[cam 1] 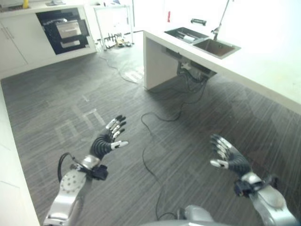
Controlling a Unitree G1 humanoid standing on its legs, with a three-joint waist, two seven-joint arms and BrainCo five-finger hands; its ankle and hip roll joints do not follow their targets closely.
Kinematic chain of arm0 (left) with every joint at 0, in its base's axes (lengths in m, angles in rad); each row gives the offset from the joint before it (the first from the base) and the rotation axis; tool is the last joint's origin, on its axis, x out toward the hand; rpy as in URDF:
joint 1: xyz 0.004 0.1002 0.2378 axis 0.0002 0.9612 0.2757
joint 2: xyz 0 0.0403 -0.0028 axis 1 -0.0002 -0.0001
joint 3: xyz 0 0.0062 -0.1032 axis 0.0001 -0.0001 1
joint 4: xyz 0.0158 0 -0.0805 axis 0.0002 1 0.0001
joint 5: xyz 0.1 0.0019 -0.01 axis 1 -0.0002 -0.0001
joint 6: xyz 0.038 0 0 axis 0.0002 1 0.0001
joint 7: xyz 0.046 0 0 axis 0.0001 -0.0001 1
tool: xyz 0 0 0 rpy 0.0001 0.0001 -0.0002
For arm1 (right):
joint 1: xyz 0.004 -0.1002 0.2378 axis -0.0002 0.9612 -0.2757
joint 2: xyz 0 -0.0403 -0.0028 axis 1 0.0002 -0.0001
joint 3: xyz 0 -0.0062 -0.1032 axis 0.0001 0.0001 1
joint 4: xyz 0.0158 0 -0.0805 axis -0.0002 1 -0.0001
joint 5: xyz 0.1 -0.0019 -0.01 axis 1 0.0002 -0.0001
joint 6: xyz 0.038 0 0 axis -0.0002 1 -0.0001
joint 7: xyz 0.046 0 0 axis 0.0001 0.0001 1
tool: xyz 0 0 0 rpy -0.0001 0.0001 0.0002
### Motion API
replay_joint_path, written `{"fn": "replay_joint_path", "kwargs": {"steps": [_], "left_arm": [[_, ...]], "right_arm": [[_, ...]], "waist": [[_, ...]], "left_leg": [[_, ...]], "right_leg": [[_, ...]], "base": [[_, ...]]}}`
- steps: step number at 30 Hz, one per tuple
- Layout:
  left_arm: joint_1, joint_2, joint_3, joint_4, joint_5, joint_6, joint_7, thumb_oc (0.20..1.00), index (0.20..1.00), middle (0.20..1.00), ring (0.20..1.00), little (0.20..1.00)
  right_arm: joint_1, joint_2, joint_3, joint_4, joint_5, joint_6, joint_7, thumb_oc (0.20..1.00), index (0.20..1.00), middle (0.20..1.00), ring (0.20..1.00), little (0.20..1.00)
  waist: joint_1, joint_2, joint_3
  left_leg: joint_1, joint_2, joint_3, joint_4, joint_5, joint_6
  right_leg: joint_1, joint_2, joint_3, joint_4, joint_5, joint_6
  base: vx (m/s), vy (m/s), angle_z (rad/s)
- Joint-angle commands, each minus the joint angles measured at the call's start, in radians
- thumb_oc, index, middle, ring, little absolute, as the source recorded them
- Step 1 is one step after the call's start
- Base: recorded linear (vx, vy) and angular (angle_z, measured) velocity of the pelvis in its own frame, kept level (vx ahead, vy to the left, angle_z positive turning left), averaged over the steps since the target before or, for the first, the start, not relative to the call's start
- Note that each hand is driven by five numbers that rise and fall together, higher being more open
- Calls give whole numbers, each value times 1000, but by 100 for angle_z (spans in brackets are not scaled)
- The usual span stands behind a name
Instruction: Place the dishes in the dishwasher.
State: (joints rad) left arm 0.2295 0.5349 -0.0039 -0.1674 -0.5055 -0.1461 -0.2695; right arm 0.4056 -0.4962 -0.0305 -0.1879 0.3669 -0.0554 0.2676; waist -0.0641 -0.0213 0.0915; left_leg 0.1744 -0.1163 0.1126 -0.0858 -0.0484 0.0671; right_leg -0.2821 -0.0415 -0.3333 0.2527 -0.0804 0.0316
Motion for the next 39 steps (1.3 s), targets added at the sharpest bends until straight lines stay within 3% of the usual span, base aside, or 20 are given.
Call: {"fn": "replay_joint_path", "kwargs": {"steps": [1, 3, 5, 6, 11, 13, 15, 18, 19, 20, 21, 22, 23, 25, 26, 28, 31, 34, 39], "left_arm": [[-39, -6, -18, -40, -46, -31, -9, 1000, 1000, 1000, 1000, 1000], [-42, -10, -38, -43, -45, -28, -8, 1000, 1000, 1000, 1000, 1000], [-29, -2, -33, -63, -75, -12, -17, 1000, 1000, 1000, 1000, 1000], [-23, 4, -28, -63, -83, -12, -18, 1000, 1000, 1000, 1000, 1000], [-38, 0, -41, -56, -96, -2, 2, 1000, 1000, 1000, 1000, 1000], [-43, -3, -44, -63, -107, 9, 0, 1000, 1000, 1000, 1000, 1000], [-56, -7, -53, -68, -108, 4, 0, 1000, 1000, 1000, 1000, 1000], [-75, -18, -57, -84, -122, -58, 22, 1000, 1000, 1000, 1000, 1000], [-76, -19, -56, -86, -123, -59, 25, 1000, 1000, 1000, 1000, 1000], [-79, -26, -51, -98, -125, -96, 44, 1000, 1000, 1000, 1000, 1000], [-76, -31, -45, -103, -129, -112, 52, 1000, 1000, 1000, 1000, 1000], [-75, -35, -40, -107, -133, -124, 59, 1000, 1000, 1000, 1000, 1000], [-77, -45, -27, -107, -143, -154, 70, 1000, 1000, 1000, 1000, 1000], [-65, -49, -4, -101, -154, -187, 68, 1000, 1000, 1000, 1000, 1000], [-54, -51, 15, -108, -159, -197, 70, 1000, 1000, 1000, 1000, 1000], [-36, -50, 45, -110, -171, -221, 67, 1000, 1000, 1000, 1000, 1000], [-5, -67, 66, -105, -170, -258, 83, 1000, 1000, 1000, 1000, 1000], [19, -81, 82, -99, -169, -281, 56, 1000, 1000, 1000, 1000, 1000], [12, -84, 89, -105, -158, -276, 67, 1000, 1000, 1000, 1000, 1000]], "right_arm": [[-59, -25, -14, 1, 38, -72, -17, 1000, 1000, 1000, 1000, 1000], [-44, -26, -17, -6, 35, -69, -32, 1000, 1000, 1000, 1000, 1000], [-32, -34, -32, -11, 48, -69, -30, 1000, 1000, 1000, 1000, 1000], [-32, -37, -34, -2, 52, -80, -28, 1000, 1000, 1000, 1000, 1000], [-73, -68, -13, -22, 23, -62, -70, 1000, 1000, 1000, 1000, 1000], [-98, -81, -1, -34, 18, -57, -79, 1000, 1000, 1000, 1000, 1000], [-129, -100, 2, -49, -13, -79, -112, 1000, 1000, 1000, 1000, 1000], [-168, -132, -17, -96, -61, -148, -158, 1000, 1000, 1000, 1000, 1000], [-171, -134, -17, -100, -64, -148, -158, 1000, 1000, 1000, 1000, 1000], [-190, -148, -12, -118, -74, -155, -147, 1000, 1000, 1000, 1000, 1000], [-197, -154, -10, -123, -77, -160, -144, 1000, 1000, 1000, 1000, 1000], [-202, -158, -9, -126, -81, -168, -142, 1000, 1000, 1000, 1000, 1000], [-213, -163, -7, -132, -76, -178, -144, 1000, 1000, 1000, 1000, 1000], [-220, -164, -8, -135, -57, -189, -147, 1000, 1000, 1000, 1000, 1000], [-226, -164, -12, -144, -35, -184, -147, 1000, 1000, 1000, 1000, 1000], [-233, -152, -18, -149, -13, -180, -137, 1000, 1000, 1000, 1000, 1000], [-225, -137, -15, -157, -31, -190, -109, 1000, 1000, 1000, 1000, 1000], [-211, -134, -36, -164, -32, -193, -88, 1000, 1000, 1000, 1000, 1000], [-216, -130, -60, -186, -7, -173, -79, 1000, 1000, 1000, 1000, 1000]], "waist": [[-68, -26, 18], [-90, -19, 17], [-92, -9, 15], [-91, -13, 12], [-100, -8, -23], [-96, 4, -37], [-90, 20, -48], [-81, 20, -52], [-80, 16, -52], [-71, 1, -41], [-62, -8, -34], [-54, -15, -27], [-30, -39, -5], [-10, -51, 5], [-4, -50, 7], [8, -36, 6], [32, -13, -2], [48, -9, -7], [48, -8, -25]], "left_leg": [[-46, 69, -14, -1, 62, -41], [-17, 63, -43, -1, 38, -33], [20, 72, -42, -1, 11, -33], [28, 66, -40, -1, -6, -23], [107, 75, -48, -1, -37, -31], [135, 104, -28, -1, 13, -54], [143, 148, -11, 31, 127, -100], [52, 192, -23, 310, 264, -163], [41, 192, -24, 349, 270, -166], [-31, 190, -32, 510, 296, -175], [-74, 176, -40, 584, 304, -174], [-128, 170, -49, 656, 302, -171], [-272, 159, -53, 775, 273, -151], [-339, 164, -46, 735, 247, -130], [-342, 186, -20, 641, 242, -128], [-331, 198, 16, 386, 254, -128], [-306, 167, -49, 15, 303, -136], [-368, 172, -60, -1, 308, -158], [-307, 165, -41, -1, 260, -135]], "right_leg": [[145, -13, 210, -301, 315, 110], [92, -21, 251, -340, 340, 114], [28, -26, 215, -340, 320, 122], [38, -18, 211, -340, 302, 125], [117, 2, 248, -340, 333, 102], [148, 12, 224, -340, 325, 86], [180, 38, 212, -340, 300, 62], [220, 63, 222, -340, 258, 17], [224, 62, 225, -340, 256, 13], [252, 63, 249, -340, 241, -9], [271, 60, 263, -340, 234, -19], [286, 59, 272, -340, 229, -27], [327, 51, 286, -340, 222, -37], [351, 56, 296, -340, 209, -39], [367, 66, 299, -340, 192, -38], [392, 84, 318, -340, 164, -25], [432, 103, 379, -340, 131, -8], [483, 106, 401, -340, 104, -5], [537, 55, 385, -340, 82, 21]], "base": [[392, -47, 45], [406, -78, 104], [413, -163, 81], [333, -164, 30], [375, -205, 9], [301, -214, 34], [266, -263, 21], [225, -292, -35], [222, -291, -37], [189, -224, -38], [211, -246, -42], [161, -196, -40], [125, -153, -51], [186, -85, -65], [304, 15, -56], [323, 121, -41], [360, 233, -20], [276, 193, -52], [320, 318, -42]]}}
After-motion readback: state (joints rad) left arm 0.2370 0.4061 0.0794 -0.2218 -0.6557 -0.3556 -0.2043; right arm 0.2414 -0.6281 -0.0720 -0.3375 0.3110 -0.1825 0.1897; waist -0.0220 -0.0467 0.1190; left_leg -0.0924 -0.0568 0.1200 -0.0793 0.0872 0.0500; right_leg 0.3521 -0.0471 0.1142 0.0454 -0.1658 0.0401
